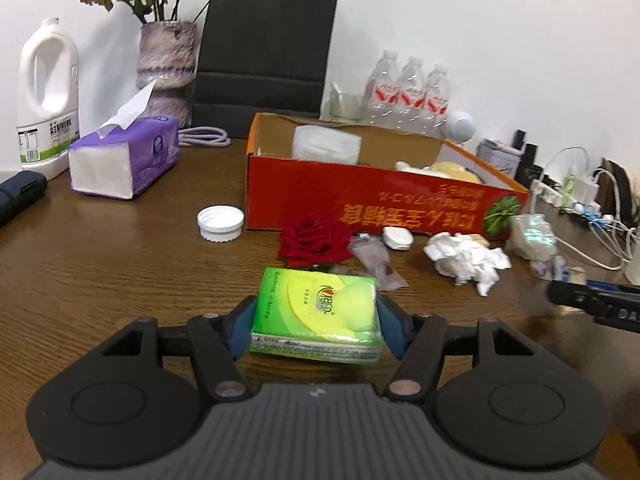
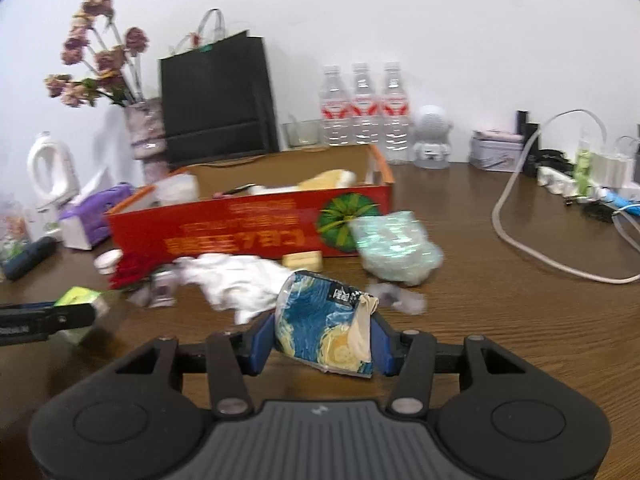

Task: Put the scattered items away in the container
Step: 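Carry both packs over the box and open both tools to drop them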

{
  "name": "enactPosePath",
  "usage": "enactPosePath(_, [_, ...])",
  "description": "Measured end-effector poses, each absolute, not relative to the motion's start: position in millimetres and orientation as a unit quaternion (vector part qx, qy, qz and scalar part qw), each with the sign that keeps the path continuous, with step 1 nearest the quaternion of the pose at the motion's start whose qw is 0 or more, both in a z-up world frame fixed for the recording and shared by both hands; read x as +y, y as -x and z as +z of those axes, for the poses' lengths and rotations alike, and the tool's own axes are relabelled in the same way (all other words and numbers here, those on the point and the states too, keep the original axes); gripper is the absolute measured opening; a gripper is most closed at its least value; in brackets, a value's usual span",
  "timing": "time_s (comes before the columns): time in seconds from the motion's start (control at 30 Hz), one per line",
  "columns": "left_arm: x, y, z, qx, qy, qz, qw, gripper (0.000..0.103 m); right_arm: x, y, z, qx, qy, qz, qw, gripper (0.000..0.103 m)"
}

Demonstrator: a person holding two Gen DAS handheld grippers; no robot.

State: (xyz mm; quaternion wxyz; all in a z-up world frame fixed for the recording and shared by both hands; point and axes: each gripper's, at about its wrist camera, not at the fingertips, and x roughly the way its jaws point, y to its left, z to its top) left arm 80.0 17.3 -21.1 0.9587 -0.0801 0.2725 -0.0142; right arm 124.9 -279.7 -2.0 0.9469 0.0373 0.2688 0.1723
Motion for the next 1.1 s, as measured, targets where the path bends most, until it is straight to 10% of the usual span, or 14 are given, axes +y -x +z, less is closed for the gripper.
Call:
enactPosePath(0.53, [-3,-196,88,0.216,0.074,-0.049,0.972,0.066,-227,-239,85,0.236,0.004,0.185,0.954,0.049])
enactPosePath(1.1, [25,-320,57,0.321,0.077,0.025,0.943,0.066,-177,-362,51,0.352,0.031,0.154,0.923,0.05])
